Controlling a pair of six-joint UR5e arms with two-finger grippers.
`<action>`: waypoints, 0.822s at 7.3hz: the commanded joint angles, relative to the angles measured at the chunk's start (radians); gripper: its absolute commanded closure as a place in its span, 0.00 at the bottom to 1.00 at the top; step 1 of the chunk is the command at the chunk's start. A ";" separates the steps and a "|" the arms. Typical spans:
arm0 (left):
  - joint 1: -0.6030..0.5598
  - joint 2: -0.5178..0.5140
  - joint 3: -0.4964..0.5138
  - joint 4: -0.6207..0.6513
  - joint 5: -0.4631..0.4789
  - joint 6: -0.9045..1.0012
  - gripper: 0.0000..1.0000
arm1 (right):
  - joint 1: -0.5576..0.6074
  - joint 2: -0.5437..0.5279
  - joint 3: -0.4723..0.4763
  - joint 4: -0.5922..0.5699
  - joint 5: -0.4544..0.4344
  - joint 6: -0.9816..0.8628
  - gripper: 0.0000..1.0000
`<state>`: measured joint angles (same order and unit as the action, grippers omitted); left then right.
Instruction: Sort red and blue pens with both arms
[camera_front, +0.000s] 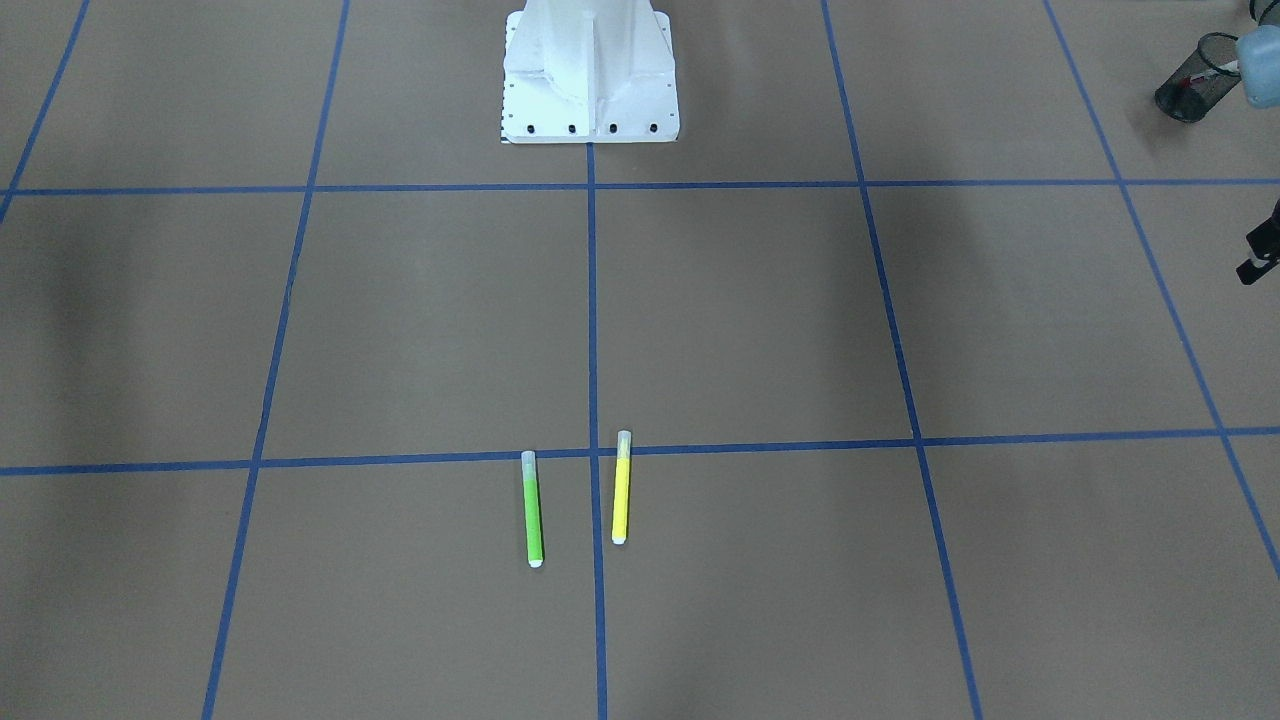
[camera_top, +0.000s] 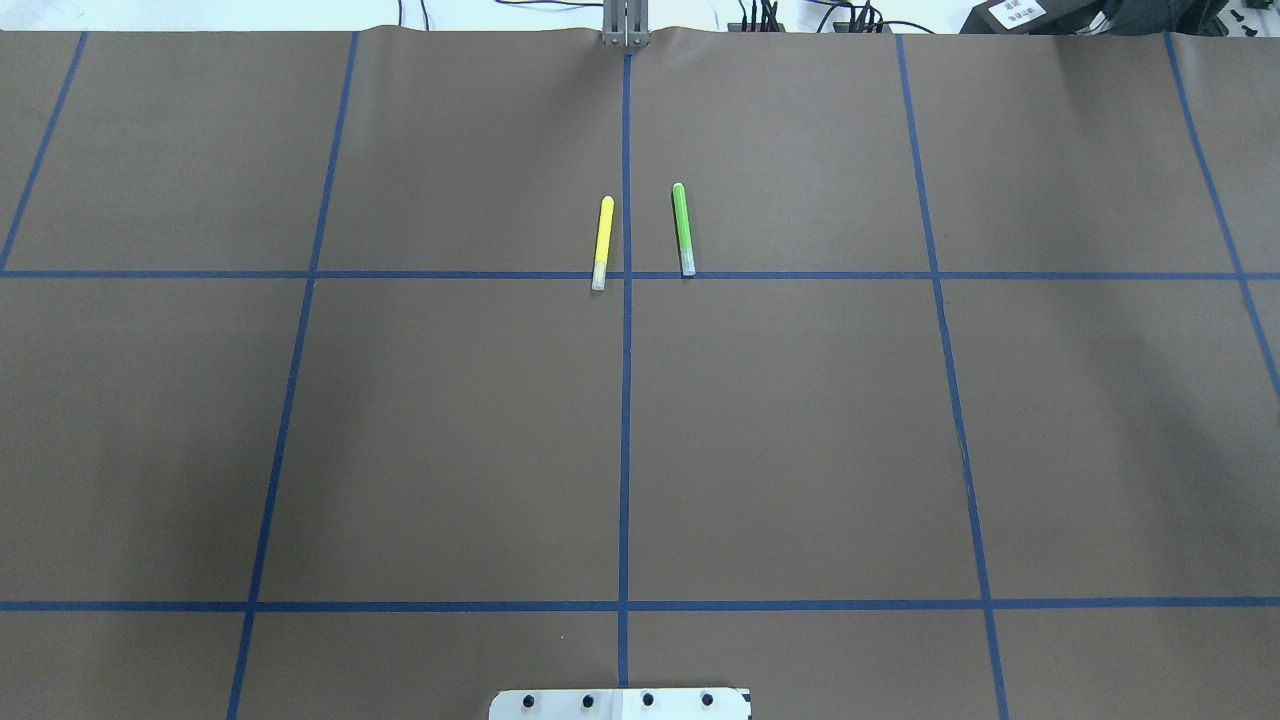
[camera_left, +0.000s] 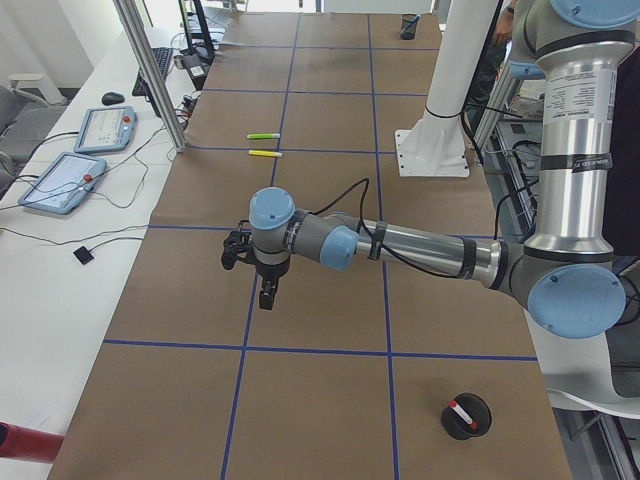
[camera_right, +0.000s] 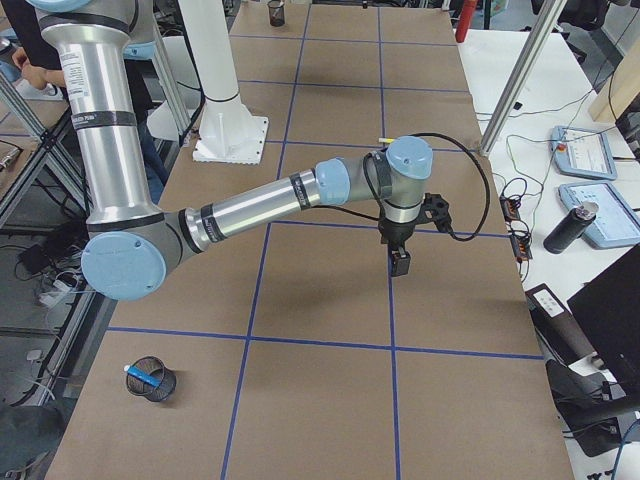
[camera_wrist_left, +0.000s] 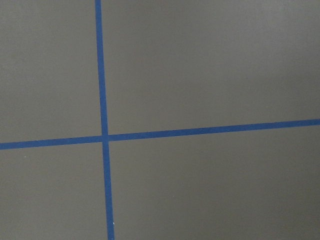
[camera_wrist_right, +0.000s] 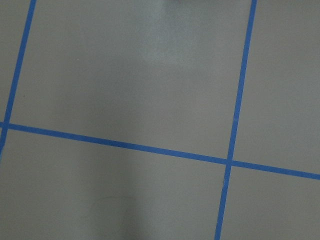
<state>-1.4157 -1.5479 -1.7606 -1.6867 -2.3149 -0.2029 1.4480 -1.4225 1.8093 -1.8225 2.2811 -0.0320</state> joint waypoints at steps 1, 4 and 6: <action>-0.006 -0.041 -0.003 0.152 0.005 0.089 0.00 | -0.014 -0.015 0.004 -0.027 0.000 -0.029 0.00; -0.020 -0.021 -0.033 0.160 -0.058 0.092 0.00 | -0.015 -0.044 0.005 -0.026 0.000 -0.037 0.00; -0.019 0.032 -0.045 0.128 -0.098 0.092 0.00 | -0.015 -0.053 0.010 -0.021 0.003 -0.037 0.00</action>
<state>-1.4344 -1.5374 -1.8000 -1.5404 -2.3965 -0.1112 1.4335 -1.4687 1.8173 -1.8476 2.2824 -0.0688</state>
